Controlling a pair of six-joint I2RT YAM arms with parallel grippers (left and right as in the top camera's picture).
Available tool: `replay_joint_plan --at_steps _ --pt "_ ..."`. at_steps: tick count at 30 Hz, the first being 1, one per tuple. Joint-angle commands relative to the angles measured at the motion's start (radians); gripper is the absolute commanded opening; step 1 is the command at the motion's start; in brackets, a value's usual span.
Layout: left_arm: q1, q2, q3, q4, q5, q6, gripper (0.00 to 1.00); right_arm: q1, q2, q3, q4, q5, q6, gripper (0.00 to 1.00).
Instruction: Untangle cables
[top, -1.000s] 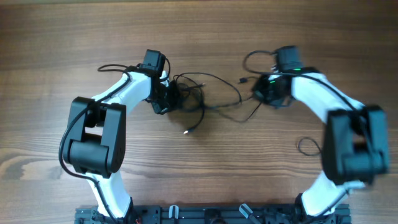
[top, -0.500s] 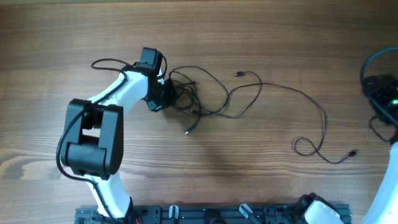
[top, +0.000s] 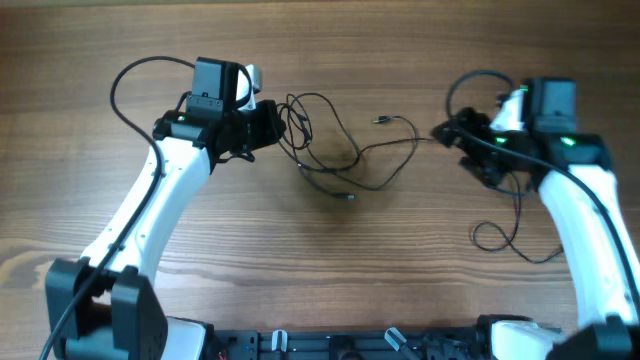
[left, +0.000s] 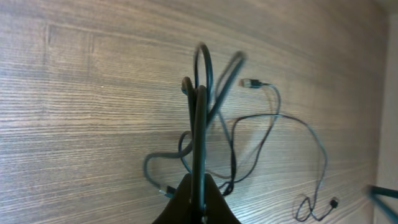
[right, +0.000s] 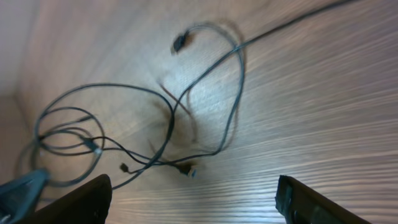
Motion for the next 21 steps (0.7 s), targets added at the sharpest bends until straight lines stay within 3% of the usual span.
replay_joint_plan --at_steps 1,6,12,17,18,20,21 --pt "-0.003 -0.08 0.003 0.001 0.024 0.023 0.04 0.106 0.156 -0.004 0.075 -0.06 0.126 0.88" --pt "-0.004 -0.103 0.003 0.001 0.033 0.022 0.04 0.218 0.4 -0.004 0.323 -0.12 0.382 0.75" --pt "-0.005 -0.103 0.003 0.0 0.039 0.022 0.04 0.336 0.602 -0.004 0.576 -0.151 0.554 0.65" --pt "-0.004 -0.103 0.003 -0.015 0.037 0.023 0.04 0.357 0.671 -0.004 0.586 0.005 0.652 0.33" --pt "-0.002 -0.103 0.003 -0.03 0.01 0.023 0.04 0.351 0.671 -0.004 0.576 0.029 0.649 0.33" --pt "0.006 -0.105 0.003 -0.05 -0.05 0.023 0.04 0.341 0.671 -0.004 0.57 0.034 0.634 0.55" --pt "0.017 -0.106 0.003 -0.058 -0.072 0.023 0.04 0.335 0.671 -0.004 0.568 0.039 0.604 0.61"
